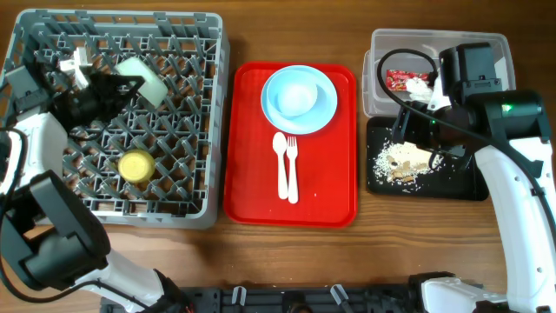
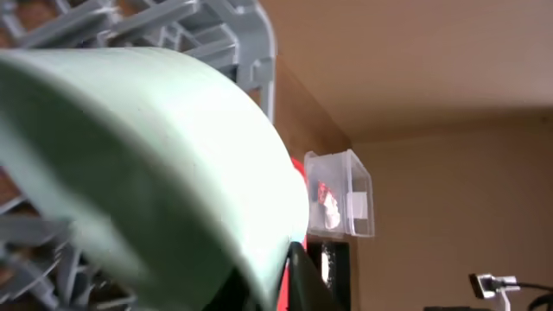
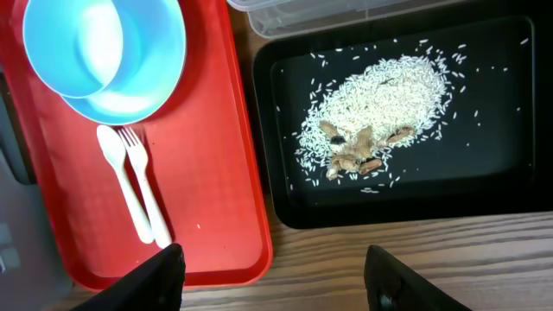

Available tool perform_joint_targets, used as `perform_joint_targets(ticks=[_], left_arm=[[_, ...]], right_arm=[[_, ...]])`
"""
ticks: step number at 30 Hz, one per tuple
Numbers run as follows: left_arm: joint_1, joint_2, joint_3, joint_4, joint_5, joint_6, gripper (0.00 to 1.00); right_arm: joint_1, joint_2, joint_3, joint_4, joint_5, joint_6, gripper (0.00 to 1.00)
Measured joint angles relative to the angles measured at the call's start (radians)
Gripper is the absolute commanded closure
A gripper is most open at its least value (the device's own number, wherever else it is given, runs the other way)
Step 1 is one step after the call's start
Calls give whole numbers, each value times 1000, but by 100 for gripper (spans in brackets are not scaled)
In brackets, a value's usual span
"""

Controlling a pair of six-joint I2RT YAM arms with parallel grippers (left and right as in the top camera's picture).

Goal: Sort waste into correct bins and load items into the dishwasher rack
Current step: 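Place the green bowl into the dish rack with left gripper, then grasp the blue bowl on the plate with left gripper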

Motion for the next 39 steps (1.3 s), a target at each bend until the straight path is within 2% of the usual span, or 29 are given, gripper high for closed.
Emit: perform_joint_targets(ticks=[1,4,5,9,10,12,19,25,28,30,32,35,39], left_arm=[[7,0,0,-14,-6,1,68],[33,4,0,-70,-53,2,57],[41,5,0,-95,-64,-1,50],[79,4,-1,-174,-82,-3,36],[90,3,-1,-193,-84,-2,26],[110,-1,-1,-230,-99,2,0],[180,-126,-1,-331,-254,-2,0],[135,-310,-2,-323,-297,-19,0],[-10,-398,-1,-294,-389,-24,0],[-126,-423,-1,-266,-460,-25,0],[-319,-428,-2,-196,-570,-25,0],[-531,-422,-2,-86,-715,-21,0],[-817,-346,-2,115,-881,37,0]], right_arm=[[0,0,0,0,0,0,33],[0,0,0,0,0,0,33],[0,0,0,1,0,0,33],[0,0,0,0,0,0,33],[0,0,0,0,0,0,33],[0,0,0,0,0,0,33],[0,0,0,1,0,0,33],[0,0,0,1,0,0,33],[0,0,0,-3,8,38,25],[-13,0,0,-7,14,66,24],[-35,0,0,-13,19,84,22],[-71,0,0,-34,23,91,17],[-114,0,0,-42,29,93,17]])
